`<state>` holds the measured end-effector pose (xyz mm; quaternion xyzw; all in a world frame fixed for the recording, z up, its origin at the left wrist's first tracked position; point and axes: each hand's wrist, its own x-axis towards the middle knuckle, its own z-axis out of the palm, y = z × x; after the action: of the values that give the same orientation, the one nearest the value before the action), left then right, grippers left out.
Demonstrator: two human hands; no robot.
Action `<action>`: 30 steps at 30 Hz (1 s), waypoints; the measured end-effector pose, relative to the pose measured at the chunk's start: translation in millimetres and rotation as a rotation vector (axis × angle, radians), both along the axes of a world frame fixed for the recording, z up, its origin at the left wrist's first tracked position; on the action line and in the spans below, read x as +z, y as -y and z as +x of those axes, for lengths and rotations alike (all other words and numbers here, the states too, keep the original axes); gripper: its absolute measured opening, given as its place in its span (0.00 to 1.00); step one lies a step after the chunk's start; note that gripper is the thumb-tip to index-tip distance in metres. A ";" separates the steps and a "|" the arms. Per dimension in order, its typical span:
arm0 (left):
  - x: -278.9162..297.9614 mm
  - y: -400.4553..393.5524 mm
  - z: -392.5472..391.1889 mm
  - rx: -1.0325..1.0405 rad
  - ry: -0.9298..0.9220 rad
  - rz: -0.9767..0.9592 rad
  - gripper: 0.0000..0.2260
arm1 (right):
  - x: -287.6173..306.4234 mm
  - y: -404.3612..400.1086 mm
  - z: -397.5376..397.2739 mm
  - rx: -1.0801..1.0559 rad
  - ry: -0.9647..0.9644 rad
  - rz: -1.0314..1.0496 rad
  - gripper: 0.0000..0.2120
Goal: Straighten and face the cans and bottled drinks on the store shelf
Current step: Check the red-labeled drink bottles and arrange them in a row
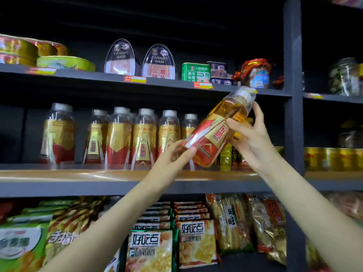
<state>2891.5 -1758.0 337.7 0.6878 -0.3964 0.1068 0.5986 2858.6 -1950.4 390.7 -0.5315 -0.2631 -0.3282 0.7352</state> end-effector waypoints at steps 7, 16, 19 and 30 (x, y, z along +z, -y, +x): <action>2.7 -33.6 -15.2 0.256 0.412 -0.149 0.32 | -29.5 -40.2 -15.8 0.152 -0.299 0.001 0.21; -4.7 -53.0 -30.9 0.101 0.286 -0.061 0.37 | -40.7 -69.0 -15.1 0.309 -0.347 0.208 0.25; -8.9 -55.6 -32.3 -0.157 -0.055 -0.160 0.31 | -35.0 -69.7 -18.4 0.262 -0.280 0.147 0.24; -0.1 -67.2 -24.9 0.179 0.594 0.020 0.34 | -25.6 -73.9 -37.1 0.253 -0.372 0.088 0.17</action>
<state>2866.6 -1690.8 337.6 0.6645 -0.4927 0.3516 0.4382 2821.5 -1876.5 365.1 -0.5131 -0.1730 -0.1412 0.8288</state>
